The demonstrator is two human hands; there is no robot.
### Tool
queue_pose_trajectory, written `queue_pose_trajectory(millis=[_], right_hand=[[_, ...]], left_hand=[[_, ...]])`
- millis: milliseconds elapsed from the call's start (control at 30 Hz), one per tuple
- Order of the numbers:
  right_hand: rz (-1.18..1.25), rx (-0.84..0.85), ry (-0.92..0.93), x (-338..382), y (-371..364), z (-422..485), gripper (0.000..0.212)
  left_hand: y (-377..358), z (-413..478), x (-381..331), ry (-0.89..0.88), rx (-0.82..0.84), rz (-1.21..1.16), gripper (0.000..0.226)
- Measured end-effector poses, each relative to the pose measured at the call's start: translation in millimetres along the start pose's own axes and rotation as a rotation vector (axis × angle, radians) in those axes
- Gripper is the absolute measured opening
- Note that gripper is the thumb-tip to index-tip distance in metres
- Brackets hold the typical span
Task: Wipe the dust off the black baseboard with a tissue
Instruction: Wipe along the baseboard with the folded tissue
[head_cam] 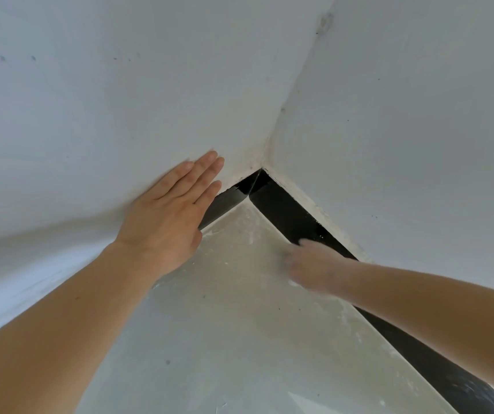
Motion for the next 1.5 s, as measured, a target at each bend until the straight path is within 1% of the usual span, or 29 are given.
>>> queue_pose_trajectory(millis=[67, 100, 200, 267, 300, 400, 467, 600, 667, 733, 767, 800, 833, 867, 933, 967, 1000, 1100, 1167, 1233, 1300, 1333, 1400, 1433, 1467, 1500], right_hand=[[-0.152, -0.274, -0.052, -18.0, 38.2, 8.8, 0.005], [-0.191, -0.337, -0.106, -28.1, 55.3, 10.4, 0.005], [-0.22, -0.4, -0.2, -46.8, 73.4, 15.3, 0.002], [-0.212, -0.464, -0.222, -48.0, 72.3, 4.3, 0.005], [-0.196, -0.47, -0.23, -46.1, 66.3, -2.5, 0.007], [-0.219, -0.429, -0.183, -32.5, 38.4, -28.3, 0.007], [-0.234, -0.364, -0.145, -22.9, 21.0, -44.7, 0.008], [-0.151, -0.111, -0.09, -4.3, -9.5, -63.9, 0.005], [-0.062, 0.098, -0.085, 10.0, -26.4, -66.0, 0.016], [0.108, 0.3, -0.19, 18.3, -31.6, -66.1, 0.025], [0.189, 0.356, -0.228, 21.4, -28.9, -61.7, 0.027], [0.249, 0.341, -0.24, 23.3, -21.3, -52.5, 0.026], [0.275, 0.27, -0.247, 21.4, -8.2, -40.8, 0.024], [0.26, 0.141, -0.254, 15.8, 8.3, -27.4, 0.022], [0.13, -0.14, -0.267, 0.0, 43.3, -3.9, 0.02], [0.061, -0.235, -0.271, -7.6, 54.7, 5.0, 0.02], [0.013, -0.29, -0.271, -13.8, 59.7, 10.9, 0.021], [-0.1, -0.271, -0.243, -19.5, 40.4, 9.0, 0.022], [-0.122, -0.191, -0.166, -8.0, 10.7, -7.5, 0.021], [-0.137, -0.13, -0.129, 6.5, -19.3, -28.5, 0.014], [-0.062, -0.158, -0.159, 16.8, -35.1, -51.6, 0.003], [-0.002, -0.124, -0.168, 22.5, -44.6, -62.2, 0.005], [0.124, -0.012, -0.176, 39.7, -65.8, -81.6, 0.016], [0.178, 0.014, -0.175, 49.0, -69.2, -92.2, 0.015], [0.193, -0.004, -0.175, 57.1, -68.9, -102.9, 0.009], [0.206, -0.07, -0.189, 63.9, -62.7, -114.3, 0.01]], left_hand=[[-0.4, -0.3, 0.1, 0.023, -0.041, -0.037, 0.067], [0.9, -0.3, 0.9, 0.026, -0.052, -0.045, 0.068], [3.1, 0.7, 2.9, 0.041, -0.028, -0.076, 0.069], [3.4, 1.4, 3.3, 0.037, -0.004, -0.079, 0.07], [2.5, 1.0, 2.6, 0.029, 0.008, -0.069, 0.07], [2.3, 0.1, 3.3, 0.039, -0.02, -0.084, 0.069], [1.5, -1.0, 3.8, 0.026, -0.013, -0.096, 0.069], [1.2, 0.4, 2.4, 0.005, 0.027, -0.09, 0.069], [0.8, 0.0, 1.2, -0.015, 0.066, -0.074, 0.069], [0.7, 0.8, 1.0, 0.002, 0.042, -0.08, 0.069], [0.2, 0.5, 1.3, 0.012, 0.019, -0.081, 0.069], [-0.3, 0.3, 1.2, 0.013, -0.002, -0.087, 0.069], [-0.4, 0.5, 1.6, 0.014, -0.022, -0.095, 0.069], [0.7, 0.6, 2.5, 0.021, -0.032, -0.097, 0.07], [-1.1, 1.0, 3.2, 0.024, -0.021, -0.09, 0.07], [-1.7, 0.7, 3.3, 0.019, -0.021, -0.08, 0.07], [-1.8, 1.0, 3.1, 0.021, -0.015, -0.066, 0.07], [-4.6, 0.6, -0.1, 0.033, -0.019, -0.048, 0.068], [-5.6, -1.3, 0.2, 0.034, -0.021, -0.01, 0.069], [-2.8, -1.5, 1.9, 0.073, -0.024, -0.063, 0.073], [1.9, 0.0, -3.3, 0.121, -0.032, -0.177, 0.075], [3.8, 2.2, -10.1, 0.146, -0.025, -0.215, 0.076], [7.8, 6.4, -31.4, 0.176, -0.014, -0.312, 0.077], [7.8, 9.3, -46.1, 0.154, -0.005, -0.36, 0.077], [7.6, 12.7, -63.3, 0.103, 0.006, -0.393, 0.078], [9.3, 15.9, -80.2, 0.041, -0.004, -0.418, 0.078]])
Point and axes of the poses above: each hand's wrist, its own z-axis towards the middle knuckle, its own y-axis out of the back of the hand, x = y × z, the point moved 5 cm from there along z, towards the middle knuckle, and after that the axes turned 1 degree about y, right-handed, at the moved point
